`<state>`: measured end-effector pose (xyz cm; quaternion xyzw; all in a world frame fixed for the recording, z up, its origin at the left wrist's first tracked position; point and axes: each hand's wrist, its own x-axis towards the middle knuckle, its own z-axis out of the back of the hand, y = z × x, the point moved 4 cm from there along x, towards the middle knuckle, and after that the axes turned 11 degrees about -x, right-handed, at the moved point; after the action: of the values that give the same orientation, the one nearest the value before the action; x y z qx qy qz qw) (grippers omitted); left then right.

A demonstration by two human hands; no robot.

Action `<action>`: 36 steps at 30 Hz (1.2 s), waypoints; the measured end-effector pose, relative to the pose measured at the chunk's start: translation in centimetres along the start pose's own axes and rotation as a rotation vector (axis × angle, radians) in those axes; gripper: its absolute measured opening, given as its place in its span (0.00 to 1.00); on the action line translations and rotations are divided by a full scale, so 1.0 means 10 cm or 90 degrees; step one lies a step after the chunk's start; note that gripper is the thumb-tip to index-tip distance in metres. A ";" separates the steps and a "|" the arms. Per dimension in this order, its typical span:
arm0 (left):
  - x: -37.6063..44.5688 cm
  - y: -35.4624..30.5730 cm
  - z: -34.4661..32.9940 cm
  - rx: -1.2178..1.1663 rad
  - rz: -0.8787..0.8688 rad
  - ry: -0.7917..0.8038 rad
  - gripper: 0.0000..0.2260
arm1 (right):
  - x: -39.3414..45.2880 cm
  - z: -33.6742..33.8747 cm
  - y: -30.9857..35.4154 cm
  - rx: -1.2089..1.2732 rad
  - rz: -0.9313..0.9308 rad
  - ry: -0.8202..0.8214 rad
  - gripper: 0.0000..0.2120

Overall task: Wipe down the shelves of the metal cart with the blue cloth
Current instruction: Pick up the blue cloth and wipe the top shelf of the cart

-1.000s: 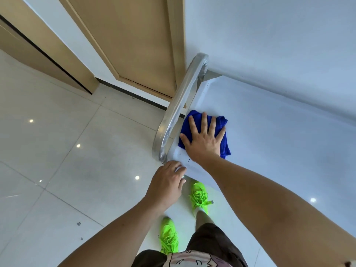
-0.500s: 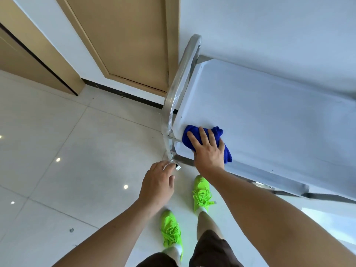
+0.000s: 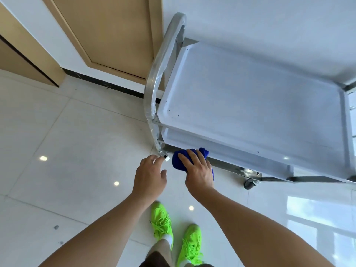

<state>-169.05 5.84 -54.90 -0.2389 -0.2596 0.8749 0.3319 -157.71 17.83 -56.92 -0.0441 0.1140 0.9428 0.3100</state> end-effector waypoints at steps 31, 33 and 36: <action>0.41 -0.08 0.35 0.014 -0.026 -0.035 0.19 | 1.35 0.44 0.30 -0.088 -0.024 0.065 0.31; 0.48 -0.08 0.40 0.015 -0.044 -0.035 0.20 | 1.40 0.41 0.32 -0.087 -0.038 0.046 0.30; 0.57 -0.12 0.45 0.014 -0.065 -0.036 0.19 | 1.46 0.40 0.33 -0.091 -0.045 0.031 0.30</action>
<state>-174.93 9.27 -52.21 -0.1968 -0.2708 0.8662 0.3709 -171.47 24.60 -54.64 -0.0927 0.0524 0.9356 0.3367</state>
